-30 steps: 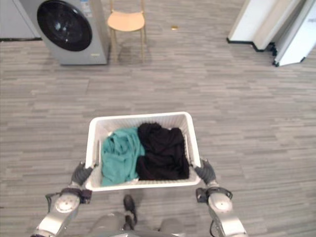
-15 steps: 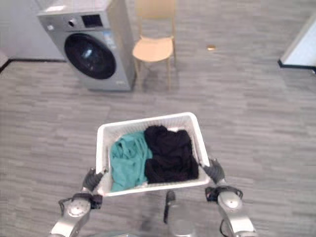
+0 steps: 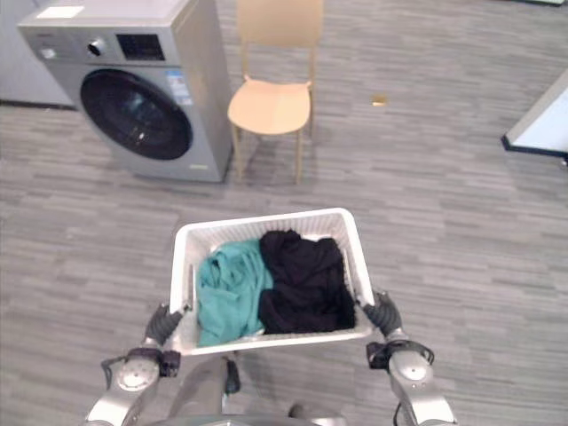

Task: Grab the laundry basket,head to the washer,open it,put in the laundry and shut it.

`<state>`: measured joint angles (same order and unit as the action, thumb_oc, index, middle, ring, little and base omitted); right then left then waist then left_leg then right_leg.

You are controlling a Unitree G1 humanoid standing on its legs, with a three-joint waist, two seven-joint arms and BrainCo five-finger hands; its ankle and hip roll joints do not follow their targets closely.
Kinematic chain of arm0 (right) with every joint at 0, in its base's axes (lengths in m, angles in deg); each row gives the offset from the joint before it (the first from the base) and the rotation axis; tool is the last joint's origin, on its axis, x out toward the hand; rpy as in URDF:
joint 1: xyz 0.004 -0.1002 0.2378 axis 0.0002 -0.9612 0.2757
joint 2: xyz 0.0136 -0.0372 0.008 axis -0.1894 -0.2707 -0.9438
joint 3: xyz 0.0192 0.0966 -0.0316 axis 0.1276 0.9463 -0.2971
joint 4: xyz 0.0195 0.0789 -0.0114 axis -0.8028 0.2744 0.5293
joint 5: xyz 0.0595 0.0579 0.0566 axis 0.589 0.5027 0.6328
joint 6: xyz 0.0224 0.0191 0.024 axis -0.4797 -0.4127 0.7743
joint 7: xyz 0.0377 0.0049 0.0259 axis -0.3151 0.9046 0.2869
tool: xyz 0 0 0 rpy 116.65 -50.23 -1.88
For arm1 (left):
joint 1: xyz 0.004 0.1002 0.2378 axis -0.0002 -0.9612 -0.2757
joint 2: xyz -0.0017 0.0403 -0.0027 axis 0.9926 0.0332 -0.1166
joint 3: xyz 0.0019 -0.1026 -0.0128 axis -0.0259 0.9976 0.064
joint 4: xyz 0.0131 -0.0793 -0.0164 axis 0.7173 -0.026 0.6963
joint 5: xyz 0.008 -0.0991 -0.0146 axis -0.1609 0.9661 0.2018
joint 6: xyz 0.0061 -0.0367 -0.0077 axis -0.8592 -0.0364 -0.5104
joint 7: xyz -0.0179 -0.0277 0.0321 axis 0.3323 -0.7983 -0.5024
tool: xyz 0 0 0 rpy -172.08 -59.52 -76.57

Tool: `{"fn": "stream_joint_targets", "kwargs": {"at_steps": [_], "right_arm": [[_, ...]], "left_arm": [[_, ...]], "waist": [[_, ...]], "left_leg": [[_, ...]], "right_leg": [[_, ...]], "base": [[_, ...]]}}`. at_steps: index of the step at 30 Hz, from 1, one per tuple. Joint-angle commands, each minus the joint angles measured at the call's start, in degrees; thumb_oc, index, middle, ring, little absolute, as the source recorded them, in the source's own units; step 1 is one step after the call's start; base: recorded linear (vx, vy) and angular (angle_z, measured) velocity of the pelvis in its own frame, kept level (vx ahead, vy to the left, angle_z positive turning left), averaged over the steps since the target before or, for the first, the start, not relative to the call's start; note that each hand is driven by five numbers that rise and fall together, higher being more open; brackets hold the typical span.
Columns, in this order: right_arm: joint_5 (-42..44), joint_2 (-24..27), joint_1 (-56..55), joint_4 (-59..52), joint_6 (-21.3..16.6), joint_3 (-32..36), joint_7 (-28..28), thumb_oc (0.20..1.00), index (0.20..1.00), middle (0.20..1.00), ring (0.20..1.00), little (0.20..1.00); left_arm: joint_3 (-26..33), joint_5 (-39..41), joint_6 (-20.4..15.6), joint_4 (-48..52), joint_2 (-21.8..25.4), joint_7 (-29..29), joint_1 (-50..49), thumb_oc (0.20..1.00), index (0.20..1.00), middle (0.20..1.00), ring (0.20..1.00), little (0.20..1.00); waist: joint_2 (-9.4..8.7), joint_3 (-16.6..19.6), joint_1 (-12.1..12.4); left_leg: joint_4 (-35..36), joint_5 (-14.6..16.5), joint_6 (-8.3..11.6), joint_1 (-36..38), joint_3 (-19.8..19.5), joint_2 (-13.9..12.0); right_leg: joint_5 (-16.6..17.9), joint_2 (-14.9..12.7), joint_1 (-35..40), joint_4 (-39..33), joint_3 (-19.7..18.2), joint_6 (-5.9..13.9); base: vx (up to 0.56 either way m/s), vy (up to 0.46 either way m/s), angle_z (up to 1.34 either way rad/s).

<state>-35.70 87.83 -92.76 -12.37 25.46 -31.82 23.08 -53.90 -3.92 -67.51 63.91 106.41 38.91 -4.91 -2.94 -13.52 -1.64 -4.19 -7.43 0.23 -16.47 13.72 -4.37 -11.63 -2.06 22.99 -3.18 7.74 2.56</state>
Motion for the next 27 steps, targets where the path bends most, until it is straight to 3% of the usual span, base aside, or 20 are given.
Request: {"fn": "stream_joint_targets", "kwargs": {"at_steps": [1,2,5,7,9,10,12,13,17,18,21,22,24,27], "right_arm": [[5.0,-0.71,3.69,-6.66,-6.14,1.1,-3.75,0.2,0.2,0.2,0.2,0.2],[4.93,-1.18,3.66,-6.74,-6.24,0.76,-4.03,0.2,0.2,0.2,0.2,0.2],[3.79,-1.68,4.74,-6.8,-6.21,-0.58,-4.57,0.2,0.2,0.2,0.2,0.2],[3.1,-1.74,5.16,-6.84,-6.1,-1.09,-4.76,0.2,0.2,0.2,0.2,0.2],[3.31,-1.55,6.68,-6.09,-5.64,-2.0,-4.98,0.2,0.2,0.2,0.2,0.2],[3.31,-1.53,6.69,-6.09,-5.64,-2.01,-4.98,0.2,0.2,0.2,0.2,0.2],[3.96,-1.55,7.33,-5.93,-5.62,-2.09,-4.69,0.2,0.2,0.2,0.2,0.2],[4.46,-1.64,7.51,-5.78,-5.59,-1.84,-4.59,0.2,0.2,0.2,0.2,0.2],[3.87,-1.62,6.85,-5.9,-5.59,-1.24,-4.62,0.2,0.2,0.2,0.2,0.2],[4.12,-1.39,6.1,-5.69,-6.05,-0.81,-4.88,0.2,0.2,0.2,0.2,0.2],[4.05,-1.0,5.63,-5.78,-5.96,-0.36,-4.85,0.2,0.2,0.2,0.2,0.2],[4.6,0.7,5.85,-5.77,-6.52,0.52,-4.01,0.2,0.2,0.2,0.2,0.2],[5.43,1.46,5.48,-6.11,-6.49,1.2,-3.86,0.2,0.2,0.2,0.2,0.2],[4.91,2.36,5.8,-5.59,-5.77,1.33,-3.18,0.2,0.2,0.2,0.2,0.2]], "left_arm": [[1.5,3.33,-6.2,8.25,-0.14,-3.41,3.87,0.2,0.2,0.2,0.2,0.2],[1.19,3.15,-6.22,8.02,0.38,-3.38,4.34,0.2,0.2,0.2,0.2,0.2],[1.45,3.21,-6.55,7.87,1.78,-2.34,5.32,0.2,0.2,0.2,0.2,0.2],[1.57,3.43,-6.8,7.86,2.05,-2.04,5.72,0.2,0.2,0.2,0.2,0.2],[2.19,4.36,-7.17,8.25,1.97,-1.42,6.01,0.2,0.2,0.2,0.2,0.2],[2.2,4.36,-7.17,8.25,1.95,-1.42,6.01,0.2,0.2,0.2,0.2,0.2],[2.7,4.84,-7.29,7.75,1.51,-0.98,6.46,0.2,0.2,0.2,0.2,0.2],[3.05,4.78,-7.51,6.83,0.8,-0.8,7.19,0.2,0.2,0.2,0.2,0.2],[3.19,4.15,-8.19,5.89,-0.06,-1.01,7.87,0.2,0.2,0.2,0.2,0.2],[2.74,3.43,-8.49,5.87,-0.73,-1.48,7.38,0.2,0.2,0.2,0.2,0.2],[2.31,3.69,-8.48,5.92,-1.04,-1.77,7.38,0.2,0.2,0.2,0.2,0.2],[1.0,4.66,-8.06,5.83,-1.51,-1.99,7.86,0.2,0.2,0.2,0.2,0.2],[0.92,4.94,-8.1,6.15,-1.33,-2.34,7.56,0.2,0.2,0.2,0.2,0.2],[0.33,5.31,-7.67,5.58,-1.7,-2.32,8.33,0.2,0.2,0.2,0.2,0.2]], "waist": [[0.99,4.13,1.68],[-0.03,4.15,1.52],[-0.71,3.94,0.98],[-0.65,3.47,0.72],[1.12,2.13,-0.93],[1.13,2.04,-1.0],[1.19,1.02,-1.76],[1.16,0.27,-2.57],[1.08,-0.01,-3.47],[0.95,1.09,-3.79],[1.08,1.64,-4.27],[2.04,1.13,-4.22],[2.03,1.2,-4.12],[1.7,0.69,-3.27]], "left_leg": [[1.62,0.15,4.58,3.66,-0.19,-4.08],[-0.2,1.46,3.71,4.13,0.22,-3.04],[-1.34,5.91,0.93,7.05,1.68,-1.31],[-1.14,7.37,0.19,9.09,2.45,-0.66],[0.42,11.37,-0.69,15.92,3.16,0.73],[0.41,11.41,-0.69,16.01,3.1,0.74],[0.98,13.28,-0.55,18.73,3.2,1.55],[1.48,14.77,0.1,20.92,2.8,2.22],[1.48,17.63,0.82,24.0,1.49,3.2],[-0.71,20.22,1.52,25.4,0.45,3.6],[-3.11,20.46,2.38,24.79,-0.21,2.93],[-18.53,14.04,5.82,20.0,-0.47,-2.03],[-24.27,10.18,6.29,17.65,-0.51,-3.94],[-23.16,12.13,4.85,13.41,0.63,-4.14]], "right_leg": [[-4.62,-2.16,-9.48,13.12,-2.48,4.29],[-1.51,-3.5,-11.03,18.33,-2.88,5.5],[8.35,-5.21,-20.13,32.11,-4.37,7.43],[8.83,-6.19,-22.72,33.74,-3.29,7.46],[4.42,-4.76,-31.08,27.5,0.58,5.81],[4.37,-4.77,-30.95,27.51,0.64,5.82],[5.72,-5.02,-34.48,19.86,2.99,5.87],[8.11,-5.32,-36.01,10.89,4.18,6.77],[10.58,-6.27,-36.82,5.72,3.37,7.89],[12.15,-6.93,-35.47,6.82,2.44,7.08],[12.18,-6.99,-35.06,7.62,2.21,6.48],[10.72,-6.17,-32.21,8.17,4.02,3.54],[8.84,-4.82,-29.38,7.27,4.79,1.6],[6.36,-4.25,-25.91,6.61,5.22,0.93]], "base": [[0.57,0.194,-0.11],[0.46,0.183,-0.26],[0.37,0.176,-0.17],[0.31,0.12,-0.11],[0.5,0.122,-0.49],[0.37,0.043,-0.39],[0.39,-0.047,0.06],[0.39,-0.073,0.25],[0.45,-0.136,0.15],[0.31,-0.103,0.41],[0.32,-0.197,0.51],[0.4,-0.353,0.9],[0.41,-0.322,0.53],[0.28,-0.124,-0.23]]}}
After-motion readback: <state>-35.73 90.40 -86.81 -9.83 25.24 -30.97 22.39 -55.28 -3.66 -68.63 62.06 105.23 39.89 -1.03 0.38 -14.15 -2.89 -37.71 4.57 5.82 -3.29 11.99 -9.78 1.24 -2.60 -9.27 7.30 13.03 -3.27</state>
